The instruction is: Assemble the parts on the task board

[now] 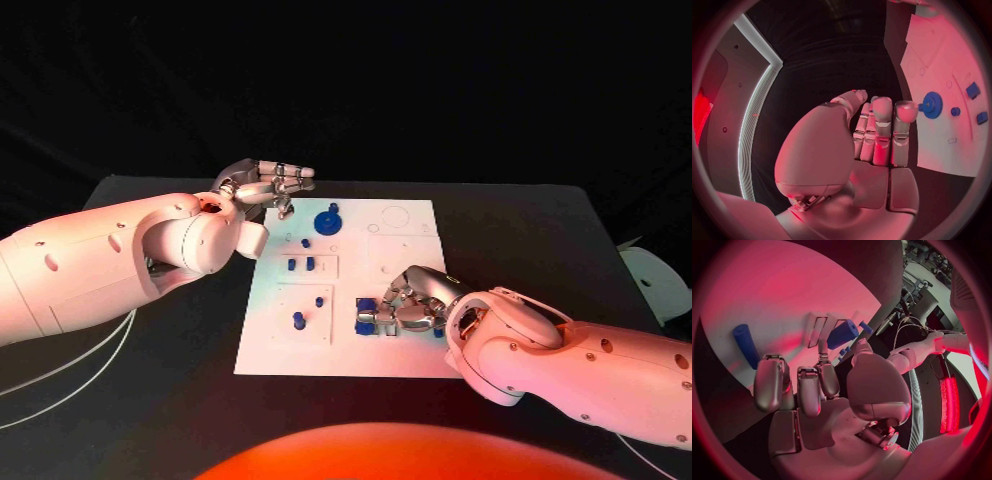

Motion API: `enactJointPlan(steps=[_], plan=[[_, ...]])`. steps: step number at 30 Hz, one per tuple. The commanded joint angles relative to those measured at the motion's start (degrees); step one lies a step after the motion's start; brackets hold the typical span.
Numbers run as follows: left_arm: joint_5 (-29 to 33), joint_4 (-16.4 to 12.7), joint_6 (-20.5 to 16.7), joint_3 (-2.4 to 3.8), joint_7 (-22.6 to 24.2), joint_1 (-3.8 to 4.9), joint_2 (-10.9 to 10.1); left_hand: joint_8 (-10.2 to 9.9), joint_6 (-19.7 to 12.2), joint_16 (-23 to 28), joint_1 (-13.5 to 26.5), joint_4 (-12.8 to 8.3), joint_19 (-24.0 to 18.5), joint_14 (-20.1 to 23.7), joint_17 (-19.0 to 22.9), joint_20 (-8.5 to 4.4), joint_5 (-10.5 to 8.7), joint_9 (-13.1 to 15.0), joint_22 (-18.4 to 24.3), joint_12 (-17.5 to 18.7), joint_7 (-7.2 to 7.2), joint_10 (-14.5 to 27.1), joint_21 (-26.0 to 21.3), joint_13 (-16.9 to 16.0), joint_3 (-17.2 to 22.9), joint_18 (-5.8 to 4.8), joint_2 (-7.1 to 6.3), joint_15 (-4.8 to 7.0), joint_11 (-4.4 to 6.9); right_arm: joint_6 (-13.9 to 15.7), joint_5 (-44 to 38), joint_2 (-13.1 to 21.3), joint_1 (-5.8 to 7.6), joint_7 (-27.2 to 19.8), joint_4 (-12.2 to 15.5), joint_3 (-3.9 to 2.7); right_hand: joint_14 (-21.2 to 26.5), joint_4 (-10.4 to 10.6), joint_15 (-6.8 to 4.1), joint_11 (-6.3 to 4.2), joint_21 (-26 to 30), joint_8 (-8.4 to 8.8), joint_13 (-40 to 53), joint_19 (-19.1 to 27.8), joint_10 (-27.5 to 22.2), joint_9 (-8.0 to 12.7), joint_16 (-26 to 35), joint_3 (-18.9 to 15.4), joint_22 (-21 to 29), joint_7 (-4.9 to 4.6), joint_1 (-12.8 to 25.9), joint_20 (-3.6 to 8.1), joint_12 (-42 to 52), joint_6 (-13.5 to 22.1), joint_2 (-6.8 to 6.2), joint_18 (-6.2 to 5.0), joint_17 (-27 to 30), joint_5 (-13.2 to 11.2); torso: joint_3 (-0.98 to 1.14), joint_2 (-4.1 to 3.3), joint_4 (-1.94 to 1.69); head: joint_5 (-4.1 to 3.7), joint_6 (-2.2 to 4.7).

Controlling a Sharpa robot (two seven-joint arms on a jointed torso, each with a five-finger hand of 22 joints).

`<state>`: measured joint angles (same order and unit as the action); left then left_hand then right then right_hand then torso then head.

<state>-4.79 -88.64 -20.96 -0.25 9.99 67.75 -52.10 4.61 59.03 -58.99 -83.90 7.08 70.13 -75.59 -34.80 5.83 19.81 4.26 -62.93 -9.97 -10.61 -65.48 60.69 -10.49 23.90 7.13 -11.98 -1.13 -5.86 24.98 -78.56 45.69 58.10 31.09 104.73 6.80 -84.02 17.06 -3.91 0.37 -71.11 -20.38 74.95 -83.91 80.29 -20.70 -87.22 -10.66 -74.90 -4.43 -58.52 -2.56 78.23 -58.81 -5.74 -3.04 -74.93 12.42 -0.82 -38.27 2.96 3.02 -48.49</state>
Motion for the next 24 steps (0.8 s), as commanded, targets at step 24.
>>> enactJointPlan(steps=[24], plan=[[0.23,-0.22,1.37,0.03,0.46,0.05,-0.15,-0.01,-0.31,-0.02,-0.2,-0.45,0.2,0.24,-0.09,0.28,0.08,-0.06,-0.15,-0.36,0.08,0.45,0.39,-0.1,0.07,0.39,0.6,0.09,-0.14,-0.42,-2.46,2.25,-0.21,-2.78,3.26,0.04,-4.82,-1.68,-0.27,-1.06,-1.68,-1.41,3.78,-0.94,2.0,-2.05,-0.44,3.05,-10.36,1.06,-9.53,0.32,1.94,-1.56,2.96,-0.14,-9.46,10.84,-0.01,0.0,-0.08,0.06,-0.17]])
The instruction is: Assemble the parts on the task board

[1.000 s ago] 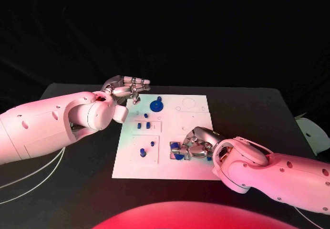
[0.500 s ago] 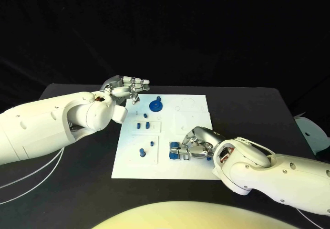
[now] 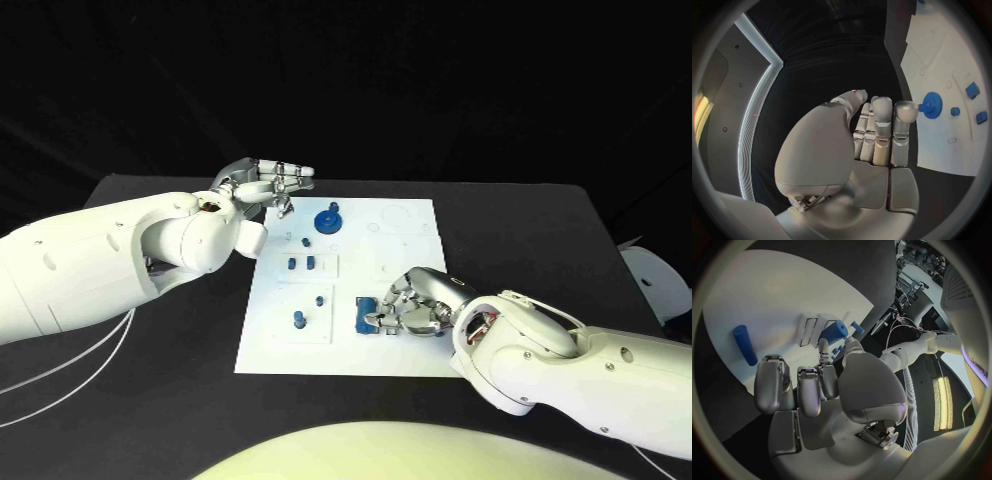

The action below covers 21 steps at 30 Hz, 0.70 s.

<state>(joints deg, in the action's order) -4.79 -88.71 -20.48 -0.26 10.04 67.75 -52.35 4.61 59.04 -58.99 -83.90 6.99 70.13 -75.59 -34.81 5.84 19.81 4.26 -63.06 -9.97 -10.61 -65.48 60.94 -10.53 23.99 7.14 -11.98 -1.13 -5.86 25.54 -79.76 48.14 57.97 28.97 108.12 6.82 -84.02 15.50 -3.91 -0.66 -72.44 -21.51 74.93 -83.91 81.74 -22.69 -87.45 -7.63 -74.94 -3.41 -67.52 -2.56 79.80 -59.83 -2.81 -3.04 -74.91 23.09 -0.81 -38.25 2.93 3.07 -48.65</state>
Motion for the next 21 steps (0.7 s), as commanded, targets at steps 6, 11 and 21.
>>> enactJointPlan(steps=[6,11,21], plan=[[0.23,-0.15,0.83,0.03,0.37,0.05,0.11,-0.01,-0.32,-0.03,-0.21,-0.36,0.19,0.23,-0.09,0.27,0.08,-0.06,-0.01,-0.36,0.07,0.46,0.13,-0.07,-0.01,0.39,0.62,0.08,-0.14,-1.78,-1.34,-0.78,-0.08,-0.11,-0.85,0.06,-4.82,-0.09,-0.29,-0.05,-0.36,-0.32,3.83,-0.95,0.57,-0.08,-0.2,-0.02,-10.33,0.06,-0.62,0.33,0.4,-0.59,0.05,-0.13,-9.48,0.09,-0.07,0.01,-0.04,0.03,-0.07],[0.23,-0.16,0.83,0.03,0.37,0.05,0.11,-0.01,-0.32,-0.03,-0.21,-0.36,0.19,0.23,-0.09,0.27,0.08,-0.06,-0.01,-0.36,0.07,0.46,0.13,-0.07,-0.01,0.39,0.62,0.08,-0.14,-2.22,-1.44,-1.17,-0.08,0.38,-1.5,0.14,-4.83,0.07,-0.34,-0.11,-0.37,-0.47,3.87,-0.97,0.62,-0.2,-0.22,-0.13,-10.36,0.15,-0.81,0.37,0.42,-0.81,0.15,-0.13,-9.53,-0.07,-0.02,-0.01,-0.04,0.05,-0.09],[0.23,-0.14,0.77,0.03,0.34,0.05,0.08,0.01,-0.33,-0.04,-0.22,-0.37,0.21,0.22,-0.08,0.28,0.09,-0.07,0.0,-0.4,0.06,0.5,0.12,-0.07,0.02,0.39,0.69,0.08,-0.15,-2.37,-3.11,-1.3,-0.1,1.11,-1.84,0.2,-4.88,-0.38,-0.64,-0.47,-0.82,-1.05,4.23,-1.16,0.98,-0.74,-0.34,-0.31,-10.58,0.55,-3.3,0.63,0.67,-1.35,0.26,-0.04,-9.8,-0.4,0.01,-0.03,0.01,0.06,-0.17]])
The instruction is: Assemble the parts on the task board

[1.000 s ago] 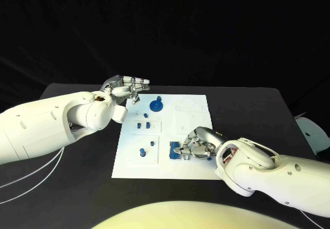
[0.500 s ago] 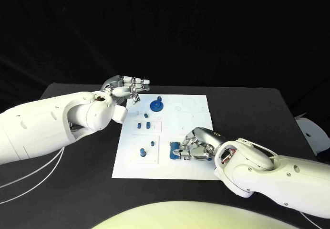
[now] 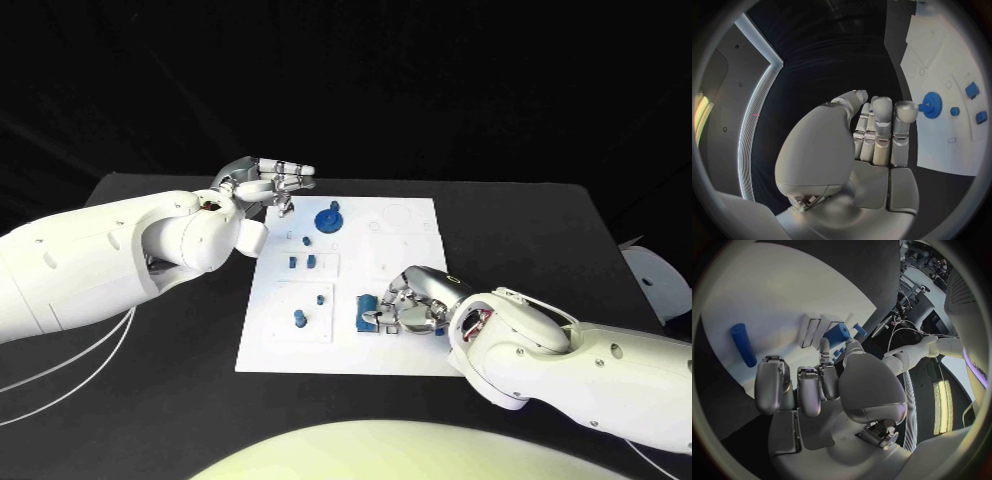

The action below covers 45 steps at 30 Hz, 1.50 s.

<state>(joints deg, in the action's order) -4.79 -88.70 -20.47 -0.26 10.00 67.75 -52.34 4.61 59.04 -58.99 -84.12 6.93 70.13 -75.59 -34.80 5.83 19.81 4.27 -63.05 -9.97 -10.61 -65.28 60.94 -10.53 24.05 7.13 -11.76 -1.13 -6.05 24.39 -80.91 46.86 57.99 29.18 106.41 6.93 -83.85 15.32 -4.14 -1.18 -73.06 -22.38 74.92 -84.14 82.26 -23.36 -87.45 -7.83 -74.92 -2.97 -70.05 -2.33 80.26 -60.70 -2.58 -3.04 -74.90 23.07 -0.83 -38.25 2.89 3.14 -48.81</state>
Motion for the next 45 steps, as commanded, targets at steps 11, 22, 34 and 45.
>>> enactJointPlan(steps=[11,22,34,45], plan=[[0.23,-0.1,0.78,0.04,0.35,0.05,0.05,0.01,-0.34,-0.03,-0.01,-0.32,0.21,0.22,-0.07,0.28,0.09,-0.07,-0.01,-0.41,0.06,0.31,0.11,-0.08,-0.03,0.4,0.49,0.08,0.05,0.0,-2.67,0.58,-0.12,1.86,-0.68,0.09,-5.12,0.21,-0.63,-0.21,-0.51,-0.44,4.63,-1.1,0.81,-0.44,-0.47,0.22,-10.79,0.38,-2.38,0.62,0.47,-0.6,1.75,0.03,-10.1,-0.01,0.06,-0.01,0.01,0.0,-0.2],[0.23,-0.04,0.84,0.03,0.32,0.05,0.08,0.01,-0.34,-0.03,-0.01,-0.32,0.21,0.22,-0.07,0.28,0.09,-0.07,-0.01,-0.41,0.06,0.31,0.11,-0.08,-0.03,0.4,0.49,0.08,0.05,1.62,-2.62,1.52,-0.12,0.95,0.57,0.09,-5.11,0.03,-0.69,-0.23,-0.34,-0.48,4.64,-1.08,0.83,-0.58,-0.46,-0.12,-10.79,0.36,-3.1,0.69,0.43,-0.51,1.33,0.01,-10.07,0.02,0.05,0.0,0.08,-0.09,-0.11],[0.23,0.06,0.87,-0.05,0.48,0.05,0.11,0.01,-0.34,-0.03,-0.01,-0.32,0.21,0.22,-0.07,0.28,0.09,-0.07,-0.01,-0.41,0.06,0.31,0.11,-0.08,-0.03,0.4,0.49,0.08,0.05,2.31,-0.61,9.68,1.6,-2.52,3.73,0.0,-5.03,-0.36,0.52,1.34,0.02,3.97,4.34,-1.02,0.48,1.25,-0.31,-0.18,-10.89,-1.63,-6.59,-0.09,-0.09,3.19,1.94,0.03,-9.76,1.07,0.0,0.16,0.26,-1.24,0.26],[0.23,0.01,0.93,-0.2,0.57,0.04,0.08,0.03,-0.37,0.03,0.03,-0.31,0.23,0.25,0.06,0.28,0.07,-0.08,-0.01,-0.46,0.03,0.38,0.12,-0.09,-0.02,0.4,0.53,0.07,0.03,-1.24,-5.57,15.46,1.33,-0.51,4.59,0.26,-5.12,0.71,0.36,0.96,-1.15,4.64,5.17,-1.41,1.21,1.66,-0.5,-1.33,-11.27,-1.01,-6.39,-0.24,0.57,-0.15,1.86,0.2,-10.21,0.04,0.25,0.33,1.22,-1.69,0.25]])
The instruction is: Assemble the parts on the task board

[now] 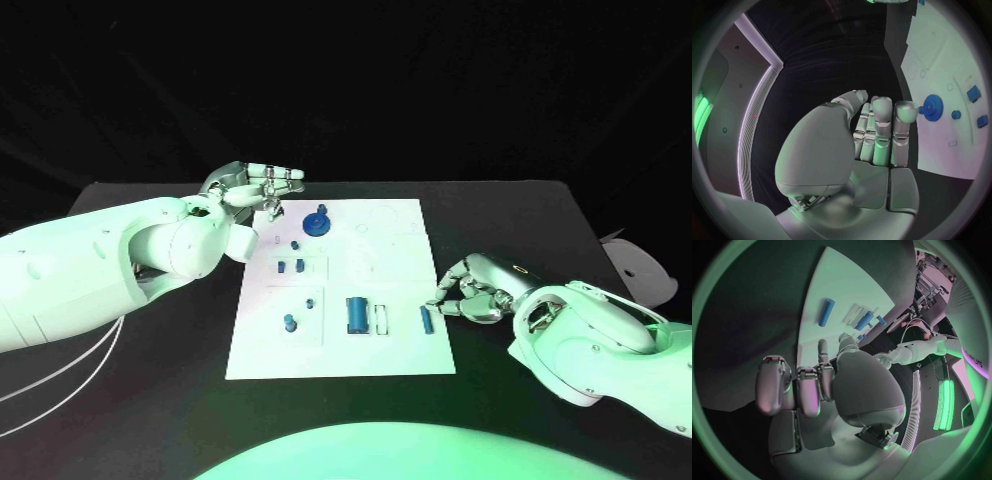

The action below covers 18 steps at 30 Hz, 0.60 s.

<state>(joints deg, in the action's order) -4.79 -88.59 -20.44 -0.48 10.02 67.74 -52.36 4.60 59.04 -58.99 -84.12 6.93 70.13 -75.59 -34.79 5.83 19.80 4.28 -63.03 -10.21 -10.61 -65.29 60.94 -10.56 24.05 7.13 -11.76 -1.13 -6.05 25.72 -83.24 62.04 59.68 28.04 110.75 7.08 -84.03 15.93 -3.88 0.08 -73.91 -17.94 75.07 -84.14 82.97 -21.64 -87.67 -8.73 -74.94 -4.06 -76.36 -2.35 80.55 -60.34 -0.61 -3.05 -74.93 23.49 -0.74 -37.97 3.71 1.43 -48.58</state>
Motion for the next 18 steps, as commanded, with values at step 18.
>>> enactJointPlan(steps=[18], plan=[[0.23,-0.11,1.08,-0.11,0.49,0.03,0.1,0.03,-0.37,0.03,0.03,-0.31,0.23,0.25,0.05,0.28,0.07,-0.09,-0.03,-0.22,0.03,0.38,0.12,-0.05,-0.02,0.4,0.53,0.07,0.03,-3.18,-5.96,-2.54,-2.89,3.67,-2.21,0.24,-4.94,0.64,-0.12,-0.56,-0.12,0.26,4.99,-1.38,0.51,-0.44,-0.29,-1.59,-11.23,0.37,1.04,-0.03,0.17,-1.51,-0.44,0.17,-10.21,-0.35,0.17,-0.02,0.48,0.25,-0.28]])
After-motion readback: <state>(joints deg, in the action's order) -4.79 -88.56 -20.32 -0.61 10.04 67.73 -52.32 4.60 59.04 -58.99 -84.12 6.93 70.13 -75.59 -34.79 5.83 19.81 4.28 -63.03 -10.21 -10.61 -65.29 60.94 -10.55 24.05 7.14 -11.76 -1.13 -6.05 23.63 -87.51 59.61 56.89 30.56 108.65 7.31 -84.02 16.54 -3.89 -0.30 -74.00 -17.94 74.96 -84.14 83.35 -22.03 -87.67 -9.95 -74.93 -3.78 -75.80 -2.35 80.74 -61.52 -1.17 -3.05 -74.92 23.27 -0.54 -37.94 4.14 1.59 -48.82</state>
